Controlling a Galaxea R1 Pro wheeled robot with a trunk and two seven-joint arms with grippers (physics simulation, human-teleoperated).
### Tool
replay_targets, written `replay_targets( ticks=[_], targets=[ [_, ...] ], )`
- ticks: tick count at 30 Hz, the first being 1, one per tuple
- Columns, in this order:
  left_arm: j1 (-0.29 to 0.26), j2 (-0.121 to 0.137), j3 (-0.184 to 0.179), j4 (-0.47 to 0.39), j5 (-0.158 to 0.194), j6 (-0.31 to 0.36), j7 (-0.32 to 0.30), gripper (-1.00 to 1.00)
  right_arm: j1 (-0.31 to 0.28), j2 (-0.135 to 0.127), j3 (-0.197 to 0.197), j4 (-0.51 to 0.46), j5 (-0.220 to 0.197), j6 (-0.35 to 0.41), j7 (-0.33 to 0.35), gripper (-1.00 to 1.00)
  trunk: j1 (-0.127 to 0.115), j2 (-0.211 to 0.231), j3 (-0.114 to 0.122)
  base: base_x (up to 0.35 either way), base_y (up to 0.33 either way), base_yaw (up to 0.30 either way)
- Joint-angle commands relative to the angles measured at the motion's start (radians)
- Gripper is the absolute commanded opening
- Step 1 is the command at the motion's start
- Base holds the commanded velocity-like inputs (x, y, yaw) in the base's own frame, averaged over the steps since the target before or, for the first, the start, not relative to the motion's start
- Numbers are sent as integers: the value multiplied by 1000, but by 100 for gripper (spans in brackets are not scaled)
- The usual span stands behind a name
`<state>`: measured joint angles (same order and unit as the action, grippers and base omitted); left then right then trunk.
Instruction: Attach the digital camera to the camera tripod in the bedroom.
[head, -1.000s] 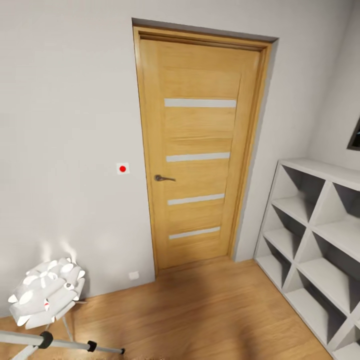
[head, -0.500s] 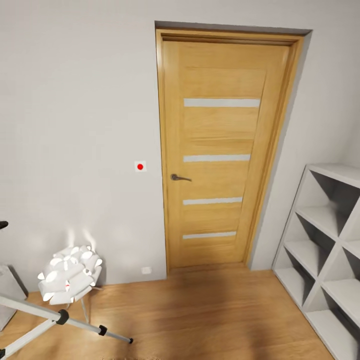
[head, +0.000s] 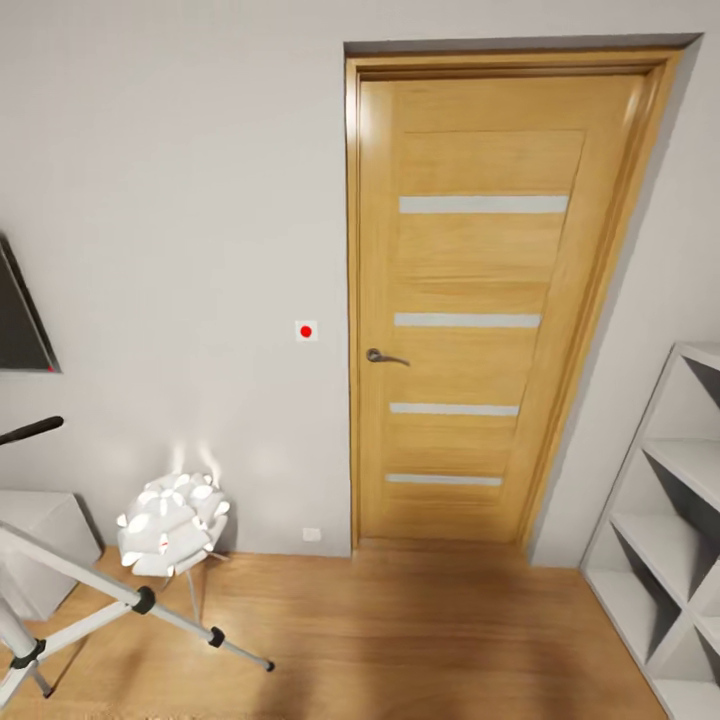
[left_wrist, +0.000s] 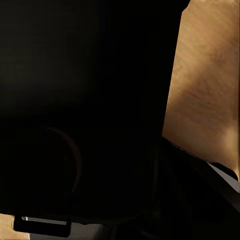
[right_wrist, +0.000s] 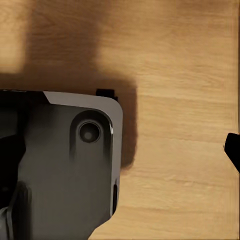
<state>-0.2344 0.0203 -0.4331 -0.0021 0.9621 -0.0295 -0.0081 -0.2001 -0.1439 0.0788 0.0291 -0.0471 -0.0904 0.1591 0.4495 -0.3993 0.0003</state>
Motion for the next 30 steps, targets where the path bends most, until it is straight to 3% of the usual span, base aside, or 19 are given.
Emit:
replay_targets(
  ticks=[1,30],
  targets=[
    [0,0,-9,1,6,-2,-1,-100,-1,0,8,3,-5,-6,3,100,0,-1,0,72,-162,300],
    [0,0,-8,0,6,-3,6,-100,-1,0,7,3,-5,-6,2,100,0,-1,0,4,-10,300]
  ],
)
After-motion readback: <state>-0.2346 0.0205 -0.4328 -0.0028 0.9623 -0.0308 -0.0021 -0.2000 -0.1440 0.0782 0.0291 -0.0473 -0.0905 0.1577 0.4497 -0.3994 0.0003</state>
